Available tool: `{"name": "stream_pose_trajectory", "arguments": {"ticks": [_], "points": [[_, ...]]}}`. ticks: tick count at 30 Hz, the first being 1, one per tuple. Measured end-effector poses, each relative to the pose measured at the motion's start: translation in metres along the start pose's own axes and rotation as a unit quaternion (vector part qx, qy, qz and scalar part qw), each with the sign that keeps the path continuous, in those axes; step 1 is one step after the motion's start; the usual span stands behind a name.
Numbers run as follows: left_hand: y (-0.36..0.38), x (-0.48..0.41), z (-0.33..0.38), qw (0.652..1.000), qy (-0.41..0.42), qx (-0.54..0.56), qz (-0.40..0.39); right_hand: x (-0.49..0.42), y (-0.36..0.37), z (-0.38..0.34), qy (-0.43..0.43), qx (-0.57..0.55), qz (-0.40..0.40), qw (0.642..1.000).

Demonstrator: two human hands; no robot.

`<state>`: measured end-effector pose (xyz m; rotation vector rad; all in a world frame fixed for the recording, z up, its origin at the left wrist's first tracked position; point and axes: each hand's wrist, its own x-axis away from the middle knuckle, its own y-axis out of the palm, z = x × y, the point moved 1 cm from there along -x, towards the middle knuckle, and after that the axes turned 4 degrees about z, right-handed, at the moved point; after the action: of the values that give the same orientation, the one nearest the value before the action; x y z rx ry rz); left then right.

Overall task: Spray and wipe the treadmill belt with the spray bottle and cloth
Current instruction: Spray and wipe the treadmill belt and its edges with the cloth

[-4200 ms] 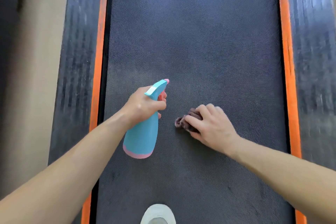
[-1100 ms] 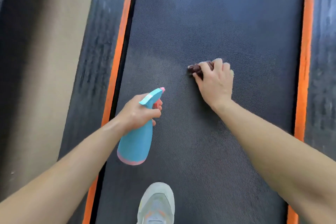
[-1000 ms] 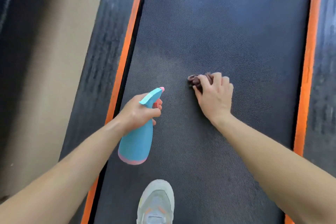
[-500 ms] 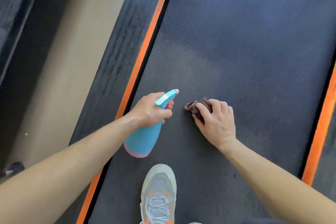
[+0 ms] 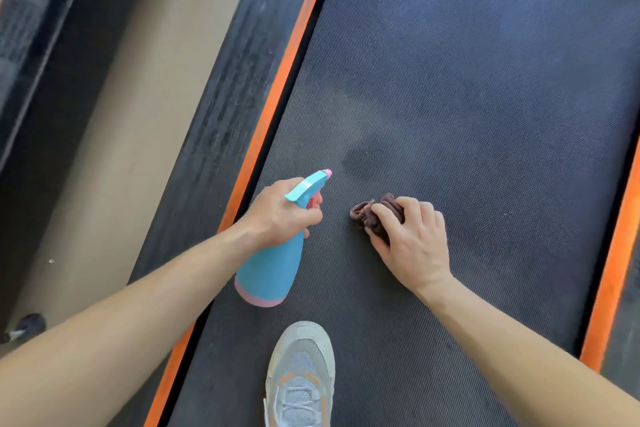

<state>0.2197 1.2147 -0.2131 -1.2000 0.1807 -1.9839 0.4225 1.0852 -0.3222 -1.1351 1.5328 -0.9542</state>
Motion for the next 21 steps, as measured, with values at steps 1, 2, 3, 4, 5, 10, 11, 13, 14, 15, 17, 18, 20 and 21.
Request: {"name": "stream_pose_trajectory", "arguments": {"ticks": [1,2,3,4,5,10,11,13,14,15,17,18,20,21], "points": [[-0.003,0.000,-0.004,1.000,-0.007,0.018,0.009,0.000,0.000,0.000,0.001,-0.001,0.001,1.000],[-0.005,0.001,-0.006,0.999,-0.012,0.031,0.019,0.000,0.000,0.000,0.001,-0.001,0.003,1.000],[-0.008,0.001,-0.009,0.999,-0.017,0.039,0.031,0.000,0.001,0.000,0.000,0.000,0.005,1.000],[-0.011,0.001,-0.010,0.998,-0.024,0.043,0.038,0.000,0.001,0.000,0.000,0.001,0.006,1.000],[-0.014,0.001,-0.013,0.998,-0.032,0.035,0.043,-0.001,0.002,0.000,0.001,0.000,0.008,1.000],[-0.021,0.001,-0.022,0.996,-0.057,-0.002,0.062,-0.007,0.005,-0.002,0.005,-0.017,0.014,1.000],[-0.023,0.000,-0.024,0.997,-0.057,0.003,0.059,-0.012,0.006,-0.002,0.003,-0.021,0.013,1.000],[-0.025,0.000,-0.027,0.997,-0.055,0.021,0.044,-0.028,0.009,-0.006,-0.012,-0.023,0.008,1.000],[-0.026,-0.001,-0.029,0.998,-0.052,0.030,0.036,-0.039,0.012,-0.007,-0.023,-0.023,0.004,0.999],[-0.027,-0.002,-0.030,0.997,-0.048,0.043,0.033,-0.053,0.016,-0.007,-0.032,-0.022,-0.001,0.999],[-0.030,-0.005,-0.031,0.996,-0.045,0.066,0.032,-0.089,0.025,-0.002,-0.026,-0.025,-0.007,0.999],[-0.031,-0.006,-0.032,0.996,-0.043,0.074,0.032,-0.110,0.029,0.003,-0.008,-0.027,-0.001,1.000],[-0.034,-0.010,-0.032,0.994,-0.042,0.091,0.039,-0.155,0.038,0.010,0.046,-0.022,0.019,0.999],[-0.035,-0.013,-0.033,0.993,-0.041,0.098,0.044,-0.177,0.042,0.014,0.074,-0.013,0.021,0.997]]}}
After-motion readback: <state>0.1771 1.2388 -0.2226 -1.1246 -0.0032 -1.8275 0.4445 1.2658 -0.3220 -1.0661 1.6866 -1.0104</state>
